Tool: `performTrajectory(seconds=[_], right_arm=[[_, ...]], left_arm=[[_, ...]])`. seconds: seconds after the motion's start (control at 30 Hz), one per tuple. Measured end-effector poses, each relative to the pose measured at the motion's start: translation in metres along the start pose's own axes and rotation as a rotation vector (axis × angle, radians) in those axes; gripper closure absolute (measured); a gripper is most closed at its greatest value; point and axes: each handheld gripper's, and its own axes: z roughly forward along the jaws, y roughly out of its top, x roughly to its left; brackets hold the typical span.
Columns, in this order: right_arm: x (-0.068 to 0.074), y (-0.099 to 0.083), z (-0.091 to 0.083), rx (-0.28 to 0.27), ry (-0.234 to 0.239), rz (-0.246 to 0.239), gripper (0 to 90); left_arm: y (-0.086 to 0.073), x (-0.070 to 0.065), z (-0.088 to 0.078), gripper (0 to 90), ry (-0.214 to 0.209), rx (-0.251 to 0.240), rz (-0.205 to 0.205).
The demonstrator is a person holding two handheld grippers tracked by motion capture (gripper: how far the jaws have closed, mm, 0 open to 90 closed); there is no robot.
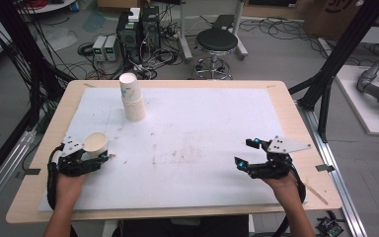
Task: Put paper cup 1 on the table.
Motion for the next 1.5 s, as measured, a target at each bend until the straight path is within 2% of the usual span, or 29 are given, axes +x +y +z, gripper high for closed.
performTrajectory(seconds=[0.13, 0.23, 0.37, 0.57, 0.67, 0.8, 0.83, 0.87, 0.9, 0.97, 1.0, 1.03, 1.13, 1.27, 1.3, 1.4, 1.43, 1.5], right_arm=[[0.0, 0.001, 0.0, -0.003, 0.002, -0.004, 21.3], [0.001, 0.002, 0.0, 0.0, 0.005, -0.001, 21.3], [0.0, 0.001, 0.0, -0.005, 0.001, -0.006, 21.3], [0.001, 0.001, 0.0, 0.003, 0.005, 0.0, 21.3], [0.001, 0.002, -0.001, -0.001, 0.003, 0.0, 21.3], [0.001, 0.001, 0.0, 0.002, 0.004, 0.001, 21.3], [0.001, 0.001, 0.0, 0.002, 0.004, 0.001, 21.3], [0.001, 0.001, 0.0, 0.002, 0.003, 0.001, 21.3], [0.001, 0.001, 0.0, 0.002, 0.003, 0.001, 21.3], [0.0, 0.001, -0.001, 0.005, 0.0, 0.003, 21.3], [0.0, 0.001, -0.001, 0.005, -0.001, 0.004, 21.3], [0.0, 0.0, -0.001, 0.006, -0.004, 0.003, 21.3], [-0.001, 0.0, -0.001, 0.011, -0.013, 0.001, 21.3], [-0.001, -0.001, -0.001, 0.019, -0.028, -0.003, 21.3], [-0.001, -0.001, -0.001, 0.019, -0.028, -0.003, 21.3], [-0.003, -0.002, -0.002, 0.025, -0.049, -0.011, 21.3], [-0.003, -0.002, -0.002, 0.026, -0.051, -0.012, 21.3], [-0.003, -0.003, -0.002, 0.029, -0.054, -0.008, 21.3]], left_arm=[[-0.002, 0.0, -0.002, 30.1, -0.021, -0.003, -0.01], [-0.001, -0.001, -0.002, 20.9, -0.018, -0.019, -0.024], [0.002, -0.003, -0.008, 16.2, -0.008, -0.069, -0.036], [0.008, -0.005, -0.019, 14.5, -0.027, -0.141, -0.046], [0.013, -0.008, -0.023, 14.5, -0.018, -0.158, -0.026], [0.023, -0.011, -0.032, 14.5, -0.009, -0.228, -0.027], [0.023, -0.011, -0.032, 14.5, -0.009, -0.228, -0.027], [0.025, -0.011, -0.036, 14.5, -0.016, -0.271, -0.043], [0.025, -0.011, -0.036, 14.5, -0.016, -0.271, -0.043], [0.028, -0.012, -0.04, 14.6, -0.048, -0.345, -0.072], [0.028, -0.012, -0.04, 14.6, -0.048, -0.345, -0.072], [0.031, -0.014, -0.041, 14.6, -0.096, -0.392, -0.081], [0.035, -0.019, -0.042, 14.6, -0.14, -0.431, -0.09], [0.042, -0.03, -0.039, 14.6, -0.212, -0.448, -0.062], [0.042, -0.03, -0.039, 14.8, -0.212, -0.448, -0.062], [0.047, -0.041, -0.035, 15.2, -0.264, -0.446, -0.023], [0.047, -0.041, -0.035, 15.2, -0.264, -0.446, -0.023], [0.05, -0.05, -0.031, 15.2, -0.294, -0.444, -0.006]])
